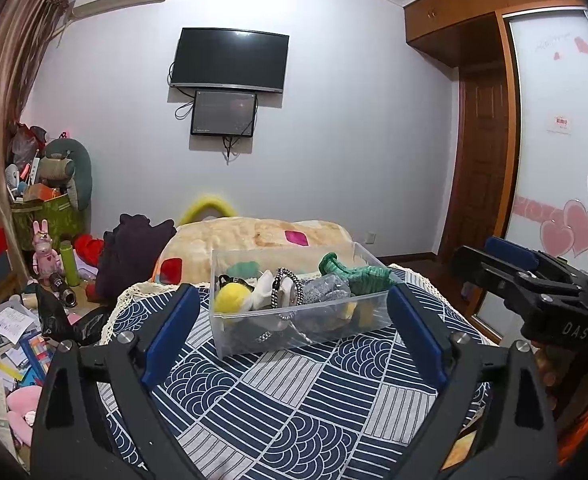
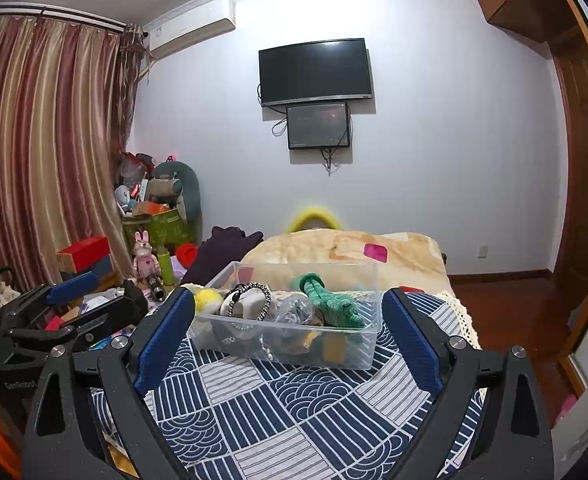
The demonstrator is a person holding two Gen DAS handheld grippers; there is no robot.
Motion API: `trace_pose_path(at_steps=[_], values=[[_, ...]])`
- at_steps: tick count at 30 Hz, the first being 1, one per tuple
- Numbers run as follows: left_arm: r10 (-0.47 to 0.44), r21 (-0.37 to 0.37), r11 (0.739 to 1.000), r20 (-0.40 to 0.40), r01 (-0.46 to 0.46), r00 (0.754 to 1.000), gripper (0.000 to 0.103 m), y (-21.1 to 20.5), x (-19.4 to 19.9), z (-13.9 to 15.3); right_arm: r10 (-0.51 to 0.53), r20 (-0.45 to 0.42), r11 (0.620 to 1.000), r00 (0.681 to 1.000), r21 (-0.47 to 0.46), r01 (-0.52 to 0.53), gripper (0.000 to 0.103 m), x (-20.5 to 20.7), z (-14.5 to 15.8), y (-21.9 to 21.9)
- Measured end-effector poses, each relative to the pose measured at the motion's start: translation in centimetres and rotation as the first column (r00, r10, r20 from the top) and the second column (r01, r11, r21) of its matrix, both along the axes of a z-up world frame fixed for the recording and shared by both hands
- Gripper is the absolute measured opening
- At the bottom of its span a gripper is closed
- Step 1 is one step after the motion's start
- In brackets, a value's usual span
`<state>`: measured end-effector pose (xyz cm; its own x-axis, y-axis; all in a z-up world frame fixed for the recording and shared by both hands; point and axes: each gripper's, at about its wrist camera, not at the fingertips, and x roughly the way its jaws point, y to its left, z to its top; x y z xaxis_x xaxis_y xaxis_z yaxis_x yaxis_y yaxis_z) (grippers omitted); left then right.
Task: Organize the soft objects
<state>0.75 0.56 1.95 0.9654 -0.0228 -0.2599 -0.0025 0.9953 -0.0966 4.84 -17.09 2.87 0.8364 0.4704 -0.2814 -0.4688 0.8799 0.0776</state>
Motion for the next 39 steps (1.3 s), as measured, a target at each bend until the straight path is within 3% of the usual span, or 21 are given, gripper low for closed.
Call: trace_pose_path(at_steps=[39], values=[[-0.008,-0.040,0.999,0.008,0.008,1.000,0.100,0.22,-0.27,0.13,0.001,0.001,1.000,1.000,0.001,-0.001,0.094,-0.58,0.25,-0.16]])
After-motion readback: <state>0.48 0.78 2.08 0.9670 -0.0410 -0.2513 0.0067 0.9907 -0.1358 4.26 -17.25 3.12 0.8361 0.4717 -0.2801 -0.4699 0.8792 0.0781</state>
